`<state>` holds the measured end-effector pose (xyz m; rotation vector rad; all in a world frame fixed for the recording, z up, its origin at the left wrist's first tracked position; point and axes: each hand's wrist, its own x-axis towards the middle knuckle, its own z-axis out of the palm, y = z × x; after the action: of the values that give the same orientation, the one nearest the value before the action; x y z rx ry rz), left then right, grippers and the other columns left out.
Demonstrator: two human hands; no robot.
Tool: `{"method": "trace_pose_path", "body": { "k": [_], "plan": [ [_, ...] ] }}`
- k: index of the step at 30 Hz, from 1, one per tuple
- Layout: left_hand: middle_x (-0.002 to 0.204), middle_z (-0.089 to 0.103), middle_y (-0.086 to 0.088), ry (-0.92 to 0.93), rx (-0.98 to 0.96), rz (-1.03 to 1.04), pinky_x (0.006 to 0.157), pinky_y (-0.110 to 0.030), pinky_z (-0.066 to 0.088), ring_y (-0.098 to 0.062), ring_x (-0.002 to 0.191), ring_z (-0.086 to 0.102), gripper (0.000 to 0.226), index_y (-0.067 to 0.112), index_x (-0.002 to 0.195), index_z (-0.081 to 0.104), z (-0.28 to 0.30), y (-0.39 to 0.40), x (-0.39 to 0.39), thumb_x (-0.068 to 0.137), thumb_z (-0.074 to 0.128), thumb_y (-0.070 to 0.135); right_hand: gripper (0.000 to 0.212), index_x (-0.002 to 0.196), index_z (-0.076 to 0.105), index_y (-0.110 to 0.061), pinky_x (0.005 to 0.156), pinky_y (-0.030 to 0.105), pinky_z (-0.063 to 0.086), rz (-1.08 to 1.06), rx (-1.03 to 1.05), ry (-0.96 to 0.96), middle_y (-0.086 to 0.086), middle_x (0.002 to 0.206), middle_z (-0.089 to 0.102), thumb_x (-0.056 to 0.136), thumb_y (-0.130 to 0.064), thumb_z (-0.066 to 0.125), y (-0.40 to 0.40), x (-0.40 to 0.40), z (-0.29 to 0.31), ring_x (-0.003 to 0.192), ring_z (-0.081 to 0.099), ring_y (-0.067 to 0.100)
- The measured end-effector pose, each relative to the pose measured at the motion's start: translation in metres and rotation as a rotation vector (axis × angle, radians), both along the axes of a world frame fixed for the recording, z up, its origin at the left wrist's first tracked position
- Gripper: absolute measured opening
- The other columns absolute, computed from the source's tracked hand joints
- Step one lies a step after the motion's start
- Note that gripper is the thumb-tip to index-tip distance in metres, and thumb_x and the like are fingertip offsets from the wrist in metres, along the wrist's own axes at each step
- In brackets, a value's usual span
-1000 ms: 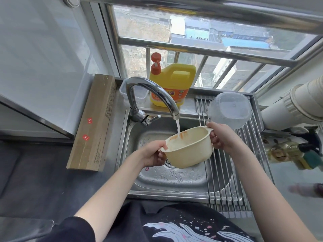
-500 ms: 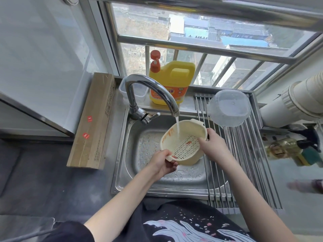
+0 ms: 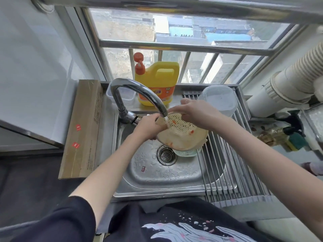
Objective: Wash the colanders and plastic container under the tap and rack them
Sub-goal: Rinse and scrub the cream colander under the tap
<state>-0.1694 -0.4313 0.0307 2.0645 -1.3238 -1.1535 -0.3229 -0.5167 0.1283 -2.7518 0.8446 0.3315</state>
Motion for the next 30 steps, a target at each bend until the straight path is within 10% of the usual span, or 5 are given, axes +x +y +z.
{"method": "trace_pose_path", "body": {
  "k": [9,12,18,23,30],
  "plan": [
    [0.089,0.064,-0.015,0.171,0.004,0.286,0.056,-0.045,0.057,-0.027,0.052,0.068,0.020,0.005,0.095,0.054,-0.019,0.017,-0.001,0.091,0.037,0.014,0.024,0.106,0.065,-0.009,0.071,0.037,0.050,-0.190,-0.295,-0.660,0.007,0.093,0.063,0.086,-0.014,0.053,0.027,-0.019,-0.065,0.085,0.057,0.026],
    [0.094,0.063,-0.013,0.205,-0.023,0.369,0.055,-0.047,0.058,-0.026,0.053,0.069,0.021,0.007,0.106,0.051,-0.023,0.028,-0.006,0.090,0.038,0.012,0.053,0.128,0.056,-0.004,0.098,0.043,0.045,-0.292,-0.300,-0.372,0.012,0.120,0.063,0.078,-0.013,0.042,0.063,-0.039,-0.114,0.116,0.056,0.030],
    [0.095,0.065,-0.010,0.199,-0.132,0.507,0.046,-0.032,0.056,-0.023,0.054,0.069,0.014,0.010,0.105,0.045,-0.025,0.054,-0.017,0.091,0.043,0.010,0.084,0.152,-0.002,-0.010,0.112,0.058,-0.014,-0.231,-0.224,0.123,0.004,0.160,-0.003,0.084,-0.008,0.048,0.075,-0.030,-0.149,0.142,-0.020,0.018],
    [0.089,0.061,-0.006,0.193,-0.129,0.669,0.055,-0.039,0.058,-0.029,0.071,0.067,0.012,0.008,0.100,0.044,-0.032,0.069,-0.020,0.088,0.042,0.005,0.086,0.152,0.005,-0.015,0.115,0.051,-0.014,-0.039,0.069,0.005,0.006,0.159,0.015,0.078,-0.008,0.048,0.115,0.016,-0.143,0.147,0.007,0.018],
    [0.088,0.055,-0.003,0.095,-0.125,0.659,0.051,-0.038,0.057,-0.031,0.067,0.067,0.011,0.008,0.103,0.041,-0.029,0.080,-0.022,0.092,0.043,0.007,0.088,0.153,-0.006,-0.019,0.108,0.061,-0.020,-0.079,-0.128,0.199,0.003,0.161,-0.001,0.083,-0.009,0.048,0.093,0.005,-0.148,0.147,-0.005,0.019]
  ]
}}
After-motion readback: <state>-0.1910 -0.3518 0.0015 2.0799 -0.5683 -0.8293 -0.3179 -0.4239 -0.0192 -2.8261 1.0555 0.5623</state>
